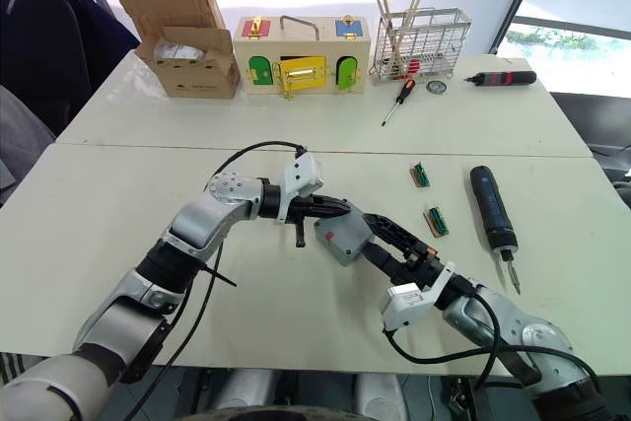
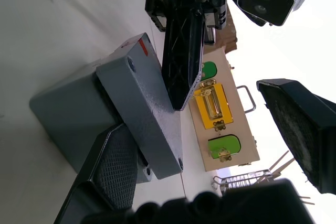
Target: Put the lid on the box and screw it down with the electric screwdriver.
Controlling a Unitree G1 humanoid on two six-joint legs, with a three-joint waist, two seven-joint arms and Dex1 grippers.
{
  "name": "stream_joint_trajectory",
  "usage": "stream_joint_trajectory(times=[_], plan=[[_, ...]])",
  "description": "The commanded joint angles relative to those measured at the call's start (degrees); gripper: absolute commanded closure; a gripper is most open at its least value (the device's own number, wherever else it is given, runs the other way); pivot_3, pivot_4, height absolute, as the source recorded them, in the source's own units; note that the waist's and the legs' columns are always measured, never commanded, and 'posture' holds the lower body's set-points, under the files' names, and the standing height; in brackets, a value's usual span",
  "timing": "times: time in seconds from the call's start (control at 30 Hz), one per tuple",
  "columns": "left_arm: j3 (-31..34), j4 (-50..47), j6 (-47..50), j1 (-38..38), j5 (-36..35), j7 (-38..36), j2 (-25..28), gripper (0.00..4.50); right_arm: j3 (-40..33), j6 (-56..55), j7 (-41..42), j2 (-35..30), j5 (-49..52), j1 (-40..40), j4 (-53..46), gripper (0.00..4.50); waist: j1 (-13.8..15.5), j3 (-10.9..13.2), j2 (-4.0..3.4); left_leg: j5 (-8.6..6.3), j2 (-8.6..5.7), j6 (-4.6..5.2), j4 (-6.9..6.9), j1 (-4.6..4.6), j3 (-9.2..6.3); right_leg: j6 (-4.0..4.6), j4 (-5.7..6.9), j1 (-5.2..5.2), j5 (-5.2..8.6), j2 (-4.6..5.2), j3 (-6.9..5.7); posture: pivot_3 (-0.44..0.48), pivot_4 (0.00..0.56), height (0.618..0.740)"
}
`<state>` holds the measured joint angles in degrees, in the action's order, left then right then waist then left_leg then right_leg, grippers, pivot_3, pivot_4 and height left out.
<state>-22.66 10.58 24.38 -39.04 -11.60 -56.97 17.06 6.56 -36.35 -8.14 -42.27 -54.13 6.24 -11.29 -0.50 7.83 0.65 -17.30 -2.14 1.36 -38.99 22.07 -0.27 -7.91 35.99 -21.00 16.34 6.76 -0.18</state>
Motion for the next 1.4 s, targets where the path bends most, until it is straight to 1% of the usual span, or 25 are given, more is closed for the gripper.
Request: stream_joint_trajectory(times=[0.03, 0.1, 0.3, 0.5, 0.7, 0.93, 1.07, 1.1, 1.13, 1.27, 1.33, 1.4], plan=[[-0.9, 2.5, 1.5, 1.2, 2.1, 0.8, -0.1, 4.50, 0.1, 0.3, 0.8, 0.8, 1.4, -0.5, -2.1, 0.24, 0.0, 0.0, 0.00, 0.00, 0.00, 0.00, 0.00, 0.01, -0.02, 0.00, 0.00, 0.00, 0.01, 0.00, 0.00, 0.000, 0.150, 0.735], [-0.3, 1.9, 1.8, 1.2, 1.4, 0.8, -0.6, 4.50, 0.0, 0.3, 0.8, 1.0, 1.3, -0.3, -2.0, 0.24, 0.0, 0.0, -0.01, -0.01, 0.00, 0.01, 0.01, 0.02, -0.02, -0.01, 0.00, -0.02, 0.02, 0.00, 0.00, 0.000, 0.150, 0.735], [-1.2, 1.2, 1.2, 2.0, 2.3, 0.2, -0.4, 4.50, -0.5, 0.0, 0.6, 0.4, 1.3, 1.5, -2.3, 0.24, 0.1, 0.0, -0.01, 0.00, -0.02, 0.00, 0.02, 0.11, -0.06, -0.03, 0.00, -0.07, 0.04, 0.00, 0.00, 0.000, 0.150, 0.735], [-3.4, 3.0, -1.7, 2.7, 6.0, 0.6, 0.5, 4.50, -1.7, -0.7, 0.7, -0.6, 1.9, 3.0, -3.3, 0.24, 0.3, 0.0, -0.01, 0.00, -0.04, 0.00, 0.02, 0.11, -0.08, -0.02, -0.02, -0.07, 0.06, 0.01, 0.00, 0.000, 0.150, 0.735], [-3.9, 4.7, -3.3, 2.8, 7.9, 1.1, 0.4, 4.50, -3.0, -1.3, 0.6, -1.6, 2.7, 4.6, -4.2, 0.24, 1.2, 0.0, -0.01, -0.01, -0.04, 0.00, 0.02, 0.11, -0.07, 0.02, -0.03, -0.05, 0.08, 0.01, 0.00, 0.000, 0.150, 0.735], [-4.3, 5.4, -4.6, 3.2, 8.8, 0.9, 0.4, 4.50, -8.4, -3.2, -0.2, -4.0, 5.1, 10.6, -5.5, 0.24, 1.2, 0.0, -0.01, -0.01, -0.08, 0.01, 0.02, 0.11, -0.13, 0.04, -0.10, 0.03, 0.10, 0.02, 0.01, 0.000, 0.150, 0.735], [-4.1, 5.2, -5.1, 3.5, 8.9, 0.5, 0.5, 4.50, -11.1, -3.6, -0.3, -3.5, 7.7, 12.0, -5.9, 0.24, 1.2, 0.0, -0.02, -0.02, -0.07, 0.02, 0.01, 0.10, -0.14, 0.18, -0.10, 0.04, 0.17, 0.02, 0.01, 0.000, 0.150, 0.735], [-3.9, 5.1, -5.4, 3.6, 8.8, 0.5, 0.4, 4.50, -11.6, -3.4, 0.2, -3.0, 9.4, 11.9, -6.2, 0.24, 1.2, 0.0, -0.02, -0.02, -0.07, 0.02, 0.01, 0.10, -0.14, 0.18, -0.10, 0.04, 0.18, 0.03, 0.01, 0.000, 0.150, 0.735], [-2.9, 4.4, -5.5, 3.6, 7.5, 0.4, -0.1, 4.50, -12.2, -1.1, 1.7, -1.5, 13.6, 11.1, -6.6, 0.24, 1.2, 0.0, -0.02, -0.02, -0.07, 0.02, 0.01, 0.10, -0.14, 0.18, -0.10, 0.04, 0.18, 0.03, 0.02, 0.000, 0.150, 0.735], [3.3, -1.6, -2.6, 3.7, -0.6, -0.9, -2.4, 4.50, -12.2, 6.4, 8.6, 3.2, 27.6, 7.3, -8.0, 0.24, 1.1, 0.1, -0.09, -0.02, -0.04, 0.02, 0.02, 0.13, -0.17, 0.18, -0.14, 0.03, 0.18, 0.04, 0.02, 0.000, 0.150, 0.735], [6.0, -6.3, 1.2, 3.2, -4.3, -1.7, -1.8, 4.50, -11.8, 13.7, 13.5, 5.9, 36.8, 4.5, -10.1, 0.24, 1.1, 0.2, -0.13, -0.02, -0.04, 0.02, 0.01, 0.28, -0.18, 0.14, -0.13, -0.11, 0.16, 0.05, 0.02, 0.000, 0.150, 0.735], [8.0, -10.2, 5.2, 2.6, -6.5, -1.5, -0.3, 4.50, -11.6, 21.9, 17.9, 8.4, 45.8, 1.5, -12.3, 0.88, 1.1, 0.5, -0.25, -0.01, -0.03, 0.01, 0.01, 0.45, -0.19, 0.04, -0.09, -0.33, 0.10, 0.05, 0.02, 0.000, 0.150, 0.735]])
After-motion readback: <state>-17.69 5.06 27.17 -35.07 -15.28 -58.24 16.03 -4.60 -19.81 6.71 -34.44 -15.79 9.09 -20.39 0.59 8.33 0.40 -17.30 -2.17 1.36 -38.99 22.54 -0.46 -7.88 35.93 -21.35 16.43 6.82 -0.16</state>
